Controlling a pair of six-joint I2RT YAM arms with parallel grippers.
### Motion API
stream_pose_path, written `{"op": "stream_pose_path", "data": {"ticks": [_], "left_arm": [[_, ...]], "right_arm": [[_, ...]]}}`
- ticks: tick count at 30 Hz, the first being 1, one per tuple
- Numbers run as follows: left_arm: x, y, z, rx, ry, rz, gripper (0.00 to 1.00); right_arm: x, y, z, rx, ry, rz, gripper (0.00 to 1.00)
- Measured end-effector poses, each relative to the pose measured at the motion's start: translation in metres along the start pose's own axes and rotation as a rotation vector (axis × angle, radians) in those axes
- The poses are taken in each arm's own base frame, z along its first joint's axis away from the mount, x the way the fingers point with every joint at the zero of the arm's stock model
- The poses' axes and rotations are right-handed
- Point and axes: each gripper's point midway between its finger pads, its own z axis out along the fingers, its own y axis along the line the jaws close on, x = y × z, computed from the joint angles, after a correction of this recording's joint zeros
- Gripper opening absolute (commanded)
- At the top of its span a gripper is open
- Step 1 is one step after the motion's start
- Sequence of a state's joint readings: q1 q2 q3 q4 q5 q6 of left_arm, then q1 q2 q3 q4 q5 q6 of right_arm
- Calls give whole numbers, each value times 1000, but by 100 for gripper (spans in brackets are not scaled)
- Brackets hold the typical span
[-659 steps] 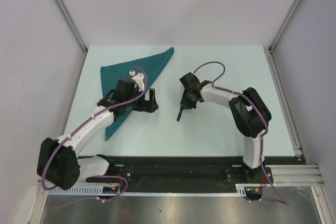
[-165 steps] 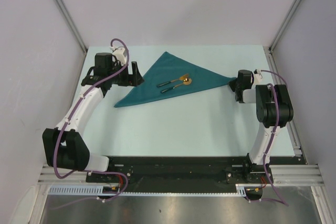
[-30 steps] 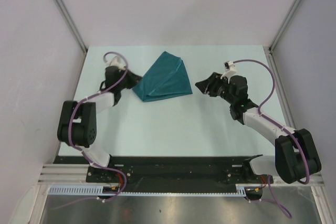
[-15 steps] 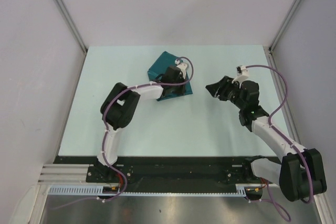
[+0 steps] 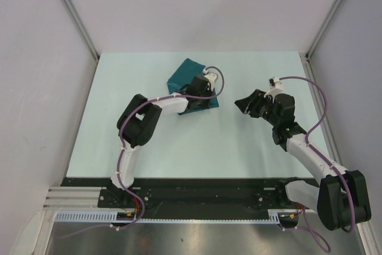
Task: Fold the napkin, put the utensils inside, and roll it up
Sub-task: Fold the napkin
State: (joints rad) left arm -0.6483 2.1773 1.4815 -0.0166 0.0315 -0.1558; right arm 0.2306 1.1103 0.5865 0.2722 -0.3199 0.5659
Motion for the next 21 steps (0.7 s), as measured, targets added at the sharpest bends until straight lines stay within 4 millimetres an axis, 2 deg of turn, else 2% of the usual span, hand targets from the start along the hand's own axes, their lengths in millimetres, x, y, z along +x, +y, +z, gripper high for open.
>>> {"op": "stream_pose_path", "data": {"ticks": [12,21], "left_arm": [[1,-22,2,34,-11,51,0],[2,-25,4,39,-15,85,0]], "right_arm": [[1,-1,0,2,6,2,54],[2,-1,0,3,10,4,54]]}}
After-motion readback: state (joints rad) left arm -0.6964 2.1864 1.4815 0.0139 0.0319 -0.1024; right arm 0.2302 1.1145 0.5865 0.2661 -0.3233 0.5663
